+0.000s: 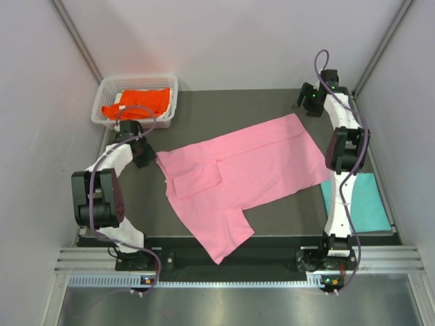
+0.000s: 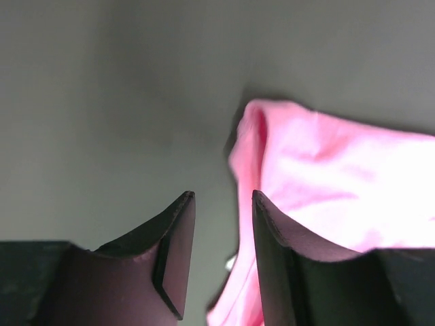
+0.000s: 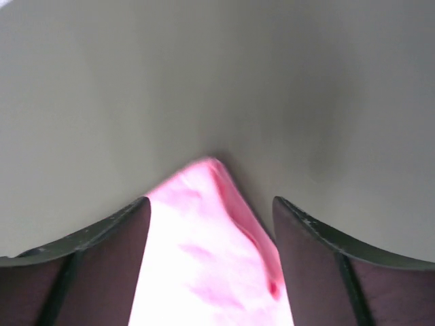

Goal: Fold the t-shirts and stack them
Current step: Fold the tshirt

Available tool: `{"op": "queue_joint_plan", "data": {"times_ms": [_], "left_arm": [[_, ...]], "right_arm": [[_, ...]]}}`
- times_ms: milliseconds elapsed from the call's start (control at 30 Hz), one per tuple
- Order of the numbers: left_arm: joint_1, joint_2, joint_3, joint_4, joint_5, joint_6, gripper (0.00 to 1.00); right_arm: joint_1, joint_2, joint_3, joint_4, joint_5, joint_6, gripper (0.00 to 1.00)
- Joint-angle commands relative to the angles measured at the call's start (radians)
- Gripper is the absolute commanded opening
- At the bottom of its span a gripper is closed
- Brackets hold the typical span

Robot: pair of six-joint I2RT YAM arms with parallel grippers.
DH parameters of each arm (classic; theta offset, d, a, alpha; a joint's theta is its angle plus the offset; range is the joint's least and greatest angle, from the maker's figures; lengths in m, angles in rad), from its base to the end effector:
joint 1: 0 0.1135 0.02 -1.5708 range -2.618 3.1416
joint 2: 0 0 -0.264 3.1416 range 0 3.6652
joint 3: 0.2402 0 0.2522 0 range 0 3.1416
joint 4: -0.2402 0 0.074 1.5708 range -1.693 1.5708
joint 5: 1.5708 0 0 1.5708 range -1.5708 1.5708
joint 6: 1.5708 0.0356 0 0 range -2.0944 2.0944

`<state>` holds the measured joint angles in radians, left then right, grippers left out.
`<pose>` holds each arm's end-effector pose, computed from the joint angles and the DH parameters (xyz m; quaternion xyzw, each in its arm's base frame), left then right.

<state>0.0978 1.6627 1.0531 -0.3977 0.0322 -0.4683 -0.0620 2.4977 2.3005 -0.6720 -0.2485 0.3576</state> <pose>0.3364 0.0319 0.1927 -0.2639 0.9235 -0.0664 0.2704 0.5526 -0.0255 0.1999 0.1524 0.9203 0.1653 0.3201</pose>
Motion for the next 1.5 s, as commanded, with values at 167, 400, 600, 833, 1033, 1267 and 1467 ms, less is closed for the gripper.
{"op": "queue_joint_plan", "data": {"times_ms": [167, 400, 600, 833, 1033, 1267, 1467], "left_arm": [[-0.004, -0.394, -0.051, -0.279, 0.010, 0.001, 0.47], [-0.038, -0.616, -0.301, -0.158, 0.366, -0.159, 0.49], [-0.073, -0.614, -0.400, -0.061, 0.426, -0.190, 0.49], [-0.089, -0.552, -0.429, -0.056, 0.390, -0.201, 0.48], [-0.089, -0.468, -0.430, -0.055, 0.376, -0.173, 0.41], [-0.089, -0.397, -0.423, -0.020, 0.379, -0.162, 0.45], [-0.089, -0.337, -0.410, -0.004, 0.379, -0.153, 0.44]], "right_arm": [[0.034, -0.398, -0.218, -0.198, 0.154, 0.003, 0.75], [0.347, -0.700, -0.718, -0.020, -0.018, 0.067, 0.72], [0.574, -0.824, -1.072, 0.332, -0.205, 0.202, 0.48], [0.659, -0.708, -1.109, 0.399, -0.279, 0.244, 0.48], [0.689, -0.614, -1.034, 0.404, -0.328, 0.248, 0.30], [0.722, -0.547, -0.997, 0.385, -0.316, 0.238, 0.40], [0.726, -0.510, -0.972, 0.362, -0.304, 0.216, 0.39]]}}
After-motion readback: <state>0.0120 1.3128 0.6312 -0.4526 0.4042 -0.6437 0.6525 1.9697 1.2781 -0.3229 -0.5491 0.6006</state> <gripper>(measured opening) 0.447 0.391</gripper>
